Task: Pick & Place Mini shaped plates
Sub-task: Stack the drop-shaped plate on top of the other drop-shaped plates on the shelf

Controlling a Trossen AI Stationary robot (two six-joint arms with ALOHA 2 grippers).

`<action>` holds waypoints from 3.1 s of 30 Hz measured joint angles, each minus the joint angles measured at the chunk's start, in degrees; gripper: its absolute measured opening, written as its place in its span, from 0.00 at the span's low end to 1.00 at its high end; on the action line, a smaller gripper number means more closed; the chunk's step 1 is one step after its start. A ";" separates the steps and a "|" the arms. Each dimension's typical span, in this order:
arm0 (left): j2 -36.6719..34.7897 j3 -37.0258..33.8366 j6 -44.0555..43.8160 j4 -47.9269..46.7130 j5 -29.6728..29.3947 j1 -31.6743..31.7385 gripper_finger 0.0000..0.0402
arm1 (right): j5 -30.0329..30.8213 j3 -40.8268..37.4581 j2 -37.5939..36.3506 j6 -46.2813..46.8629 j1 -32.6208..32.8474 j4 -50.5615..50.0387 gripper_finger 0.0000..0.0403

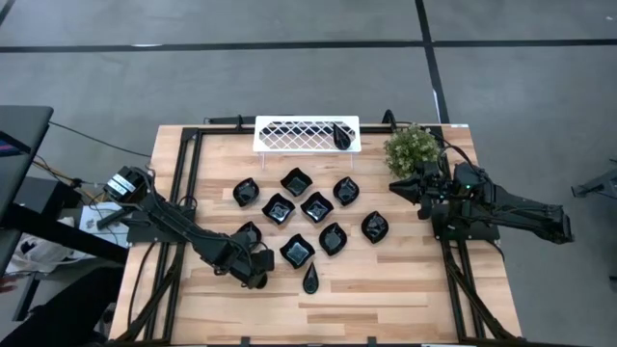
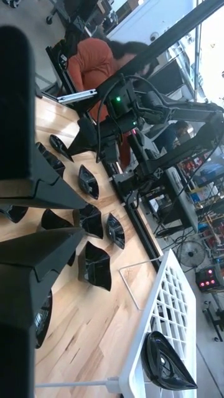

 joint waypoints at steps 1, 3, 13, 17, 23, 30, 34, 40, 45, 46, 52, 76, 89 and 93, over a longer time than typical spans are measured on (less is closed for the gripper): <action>0.01 0.00 0.01 -0.05 0.00 -0.01 0.20 | 0.00 0.00 0.00 0.00 0.00 0.00 0.14; 0.45 0.02 0.00 0.02 0.00 -0.02 0.18 | 0.00 0.00 0.00 0.00 0.00 0.00 0.14; 1.53 0.03 -0.02 1.05 0.73 -0.02 0.11 | 0.00 0.00 -0.02 0.00 0.01 -0.02 0.14; 1.21 0.04 -0.02 1.02 0.66 -0.02 0.04 | 0.00 0.00 -0.02 0.00 -0.02 -0.02 0.14; 1.20 0.04 -0.02 1.17 0.55 -0.02 0.02 | 0.00 0.00 -0.02 0.00 -0.04 -0.02 0.14; -0.59 0.07 1.64 1.11 -0.64 -0.04 0.01 | 0.00 0.00 -0.02 0.06 -0.04 -0.02 0.14; -4.95 0.11 3.99 1.28 -6.98 -0.15 0.01 | 0.00 0.00 0.00 0.13 -0.02 -0.02 0.14; -12.27 0.13 9.19 2.22 -20.56 0.53 0.01 | -0.02 0.00 0.00 0.12 -0.02 0.03 0.14; -15.59 0.15 16.67 4.87 -26.47 4.10 0.01 | -0.11 0.00 0.14 3.43 0.49 1.57 0.14; -15.74 0.15 18.89 6.20 -26.70 5.24 0.01 | -0.15 0.00 0.37 4.16 0.85 2.61 0.14; -15.52 0.15 32.51 15.93 -26.77 12.35 0.01 | -0.22 0.07 2.95 4.98 4.49 8.35 0.14; -15.50 0.15 54.74 29.22 -25.33 23.81 0.01 | 6.78 17.55 37.89 -8.88 15.05 14.09 0.14; -15.47 0.15 60.58 29.68 -27.08 25.51 0.01 | 12.42 32.19 55.25 -15.40 15.02 11.09 0.14; -15.47 0.14 62.37 29.68 -27.74 25.51 0.01 | 14.24 36.22 58.79 -16.59 15.04 9.38 0.14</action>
